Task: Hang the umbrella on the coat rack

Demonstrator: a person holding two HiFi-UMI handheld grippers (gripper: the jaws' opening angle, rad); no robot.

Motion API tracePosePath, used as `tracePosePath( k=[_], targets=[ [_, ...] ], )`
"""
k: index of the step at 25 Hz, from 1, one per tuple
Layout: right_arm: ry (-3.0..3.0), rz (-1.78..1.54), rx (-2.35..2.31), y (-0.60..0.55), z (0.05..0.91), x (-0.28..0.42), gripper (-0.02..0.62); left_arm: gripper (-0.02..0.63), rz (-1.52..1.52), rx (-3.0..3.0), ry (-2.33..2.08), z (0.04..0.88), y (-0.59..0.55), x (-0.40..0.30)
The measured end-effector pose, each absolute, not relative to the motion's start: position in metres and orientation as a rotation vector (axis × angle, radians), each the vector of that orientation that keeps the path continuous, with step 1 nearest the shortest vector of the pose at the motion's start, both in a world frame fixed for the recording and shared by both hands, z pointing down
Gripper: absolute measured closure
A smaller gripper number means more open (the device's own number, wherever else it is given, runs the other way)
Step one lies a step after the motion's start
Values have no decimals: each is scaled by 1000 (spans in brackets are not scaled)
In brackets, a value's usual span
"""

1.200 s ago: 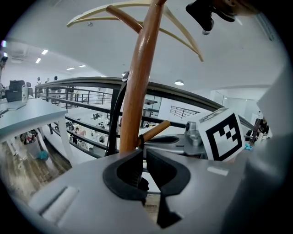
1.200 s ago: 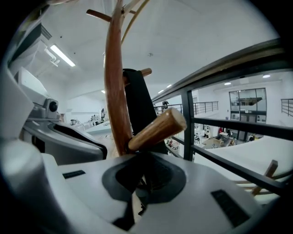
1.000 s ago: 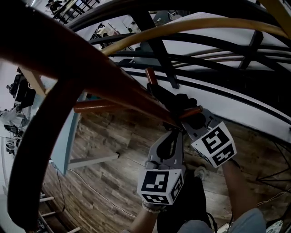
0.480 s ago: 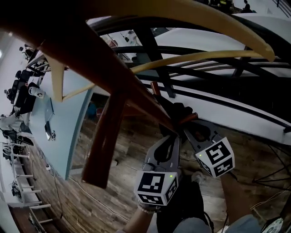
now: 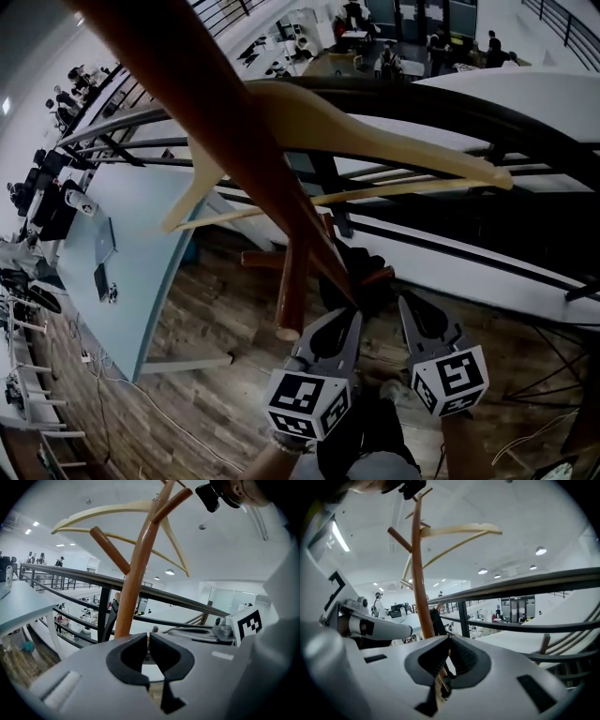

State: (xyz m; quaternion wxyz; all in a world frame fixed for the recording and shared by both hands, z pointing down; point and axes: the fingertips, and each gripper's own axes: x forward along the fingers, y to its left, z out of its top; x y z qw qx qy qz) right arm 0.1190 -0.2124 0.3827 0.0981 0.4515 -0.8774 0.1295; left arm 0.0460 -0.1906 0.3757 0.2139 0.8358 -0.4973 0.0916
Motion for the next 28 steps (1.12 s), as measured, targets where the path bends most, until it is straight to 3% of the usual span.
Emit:
tracePosePath(
  k=[8, 28],
  targets=[
    [-2636, 290, 1402, -186, 307, 126, 594, 600, 196, 2437, -1324, 317, -176, 51],
    [-2741, 184, 1428, -146, 220, 112, 594, 601, 62, 2605, -1261, 228, -143, 41]
  ],
)
